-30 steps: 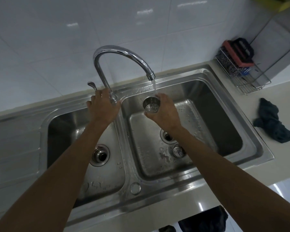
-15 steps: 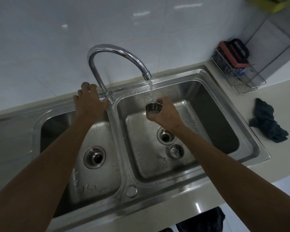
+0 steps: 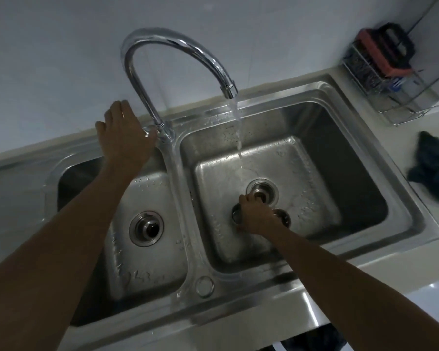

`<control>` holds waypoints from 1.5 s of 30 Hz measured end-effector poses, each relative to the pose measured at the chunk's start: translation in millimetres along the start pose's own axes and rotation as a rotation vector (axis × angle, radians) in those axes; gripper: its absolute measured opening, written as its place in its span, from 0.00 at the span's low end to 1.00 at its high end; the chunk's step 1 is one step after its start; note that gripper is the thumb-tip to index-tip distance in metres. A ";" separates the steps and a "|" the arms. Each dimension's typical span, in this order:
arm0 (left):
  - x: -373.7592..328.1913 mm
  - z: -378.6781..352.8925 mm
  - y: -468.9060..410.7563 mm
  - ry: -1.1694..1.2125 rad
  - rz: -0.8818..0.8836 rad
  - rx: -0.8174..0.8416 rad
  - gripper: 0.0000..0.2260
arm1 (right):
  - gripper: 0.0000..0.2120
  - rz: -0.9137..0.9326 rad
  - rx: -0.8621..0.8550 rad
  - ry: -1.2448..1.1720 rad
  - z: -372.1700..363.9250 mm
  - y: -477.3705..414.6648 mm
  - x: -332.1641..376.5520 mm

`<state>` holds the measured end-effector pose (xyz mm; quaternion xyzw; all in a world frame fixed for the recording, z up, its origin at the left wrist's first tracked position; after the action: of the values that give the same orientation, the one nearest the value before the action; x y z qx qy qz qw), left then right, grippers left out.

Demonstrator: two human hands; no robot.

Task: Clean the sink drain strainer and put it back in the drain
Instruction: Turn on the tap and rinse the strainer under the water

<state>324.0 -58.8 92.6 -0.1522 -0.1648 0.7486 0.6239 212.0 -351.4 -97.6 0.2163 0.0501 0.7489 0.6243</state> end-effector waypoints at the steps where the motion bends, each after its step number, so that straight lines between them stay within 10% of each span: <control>1: 0.1 -0.9 0.6 0.001 -0.006 -0.002 0.36 | 0.38 -0.005 0.006 -0.005 -5.5 0.2 -0.5; 31: -21.5 20.9 36.4 0.067 0.061 -0.051 0.37 | 0.46 0.008 -0.177 0.228 21.1 15.2 -43.7; 45: -16.5 25.6 44.6 0.088 0.025 0.035 0.41 | 0.37 -0.208 0.008 0.166 -0.5 32.6 -82.4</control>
<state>276.4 -83.9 96.5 -0.1761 -0.1219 0.7517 0.6237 192.5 -437.2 -108.3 0.1495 0.1268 0.6953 0.6915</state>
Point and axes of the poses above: each hand's wrist, its own y-axis away from the middle knuckle, its own z-axis out of the back of the hand, x = y × z, the point moved 5 cm from there along -y, towards the middle knuckle, and after that the axes turned 12 degrees about -x, right-handed, at the moved point
